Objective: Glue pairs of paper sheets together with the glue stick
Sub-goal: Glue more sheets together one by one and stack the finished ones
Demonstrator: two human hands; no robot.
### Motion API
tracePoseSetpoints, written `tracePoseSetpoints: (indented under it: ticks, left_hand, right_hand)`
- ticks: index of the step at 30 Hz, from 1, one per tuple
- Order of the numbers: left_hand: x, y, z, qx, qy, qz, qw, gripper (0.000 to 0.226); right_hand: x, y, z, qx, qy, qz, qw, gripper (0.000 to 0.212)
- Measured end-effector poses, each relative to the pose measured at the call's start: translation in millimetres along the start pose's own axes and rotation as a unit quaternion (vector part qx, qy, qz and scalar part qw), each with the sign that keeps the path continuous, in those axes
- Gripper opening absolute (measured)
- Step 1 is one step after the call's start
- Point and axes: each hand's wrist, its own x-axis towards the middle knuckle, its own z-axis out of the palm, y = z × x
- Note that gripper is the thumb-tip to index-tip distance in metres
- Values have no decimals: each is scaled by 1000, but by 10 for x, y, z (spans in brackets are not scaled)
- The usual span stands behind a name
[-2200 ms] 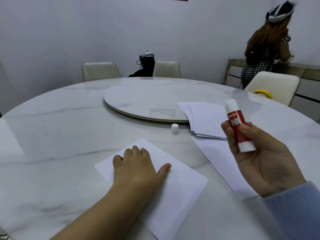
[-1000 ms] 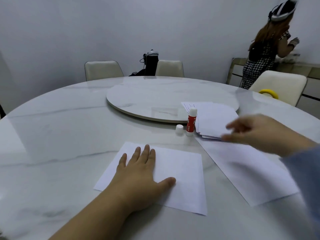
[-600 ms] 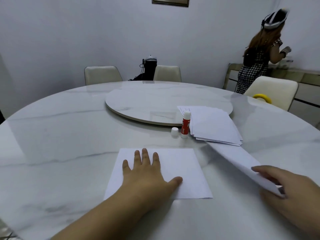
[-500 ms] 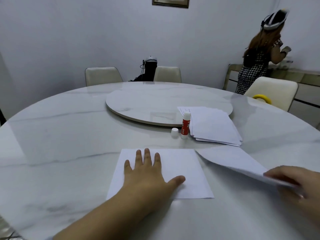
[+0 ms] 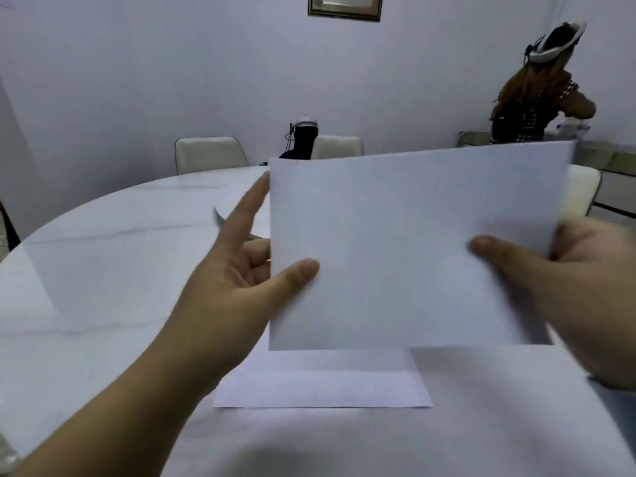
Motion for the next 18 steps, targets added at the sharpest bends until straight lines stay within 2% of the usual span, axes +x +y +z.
tracePoseSetpoints:
  ticks: [1,3,4,7,9,14,18]
  left_hand:
    - [-17,-9,-49,22,39,7,999,78]
    - [-47,-67,-174,107,103,-8,989,78]
    - [-54,-113,-250,148,117,-27,982,70]
    - [-54,-287,-450,220,88,-100,966,21]
    - [-66,-398,-529,222,55,-155,961,11]
    - [-139,-518,-610,226,35,-215,949,22]
    - [-207,-567,-618,265,41,-201,942,22]
  right_hand:
    - [1,40,198,5,5,40,999,26]
    - [-2,205,342,20,-46,81,995,47]
    - [0,315,373,27,-67,114,991,59]
    - [-81,481,428,32,-109,193,975,78]
    - [-172,596,466,24,-129,221,966,72]
    - [-241,767,438,-36,-107,245,963,15]
    - [-256,754,441,-104,-138,245,954,17]
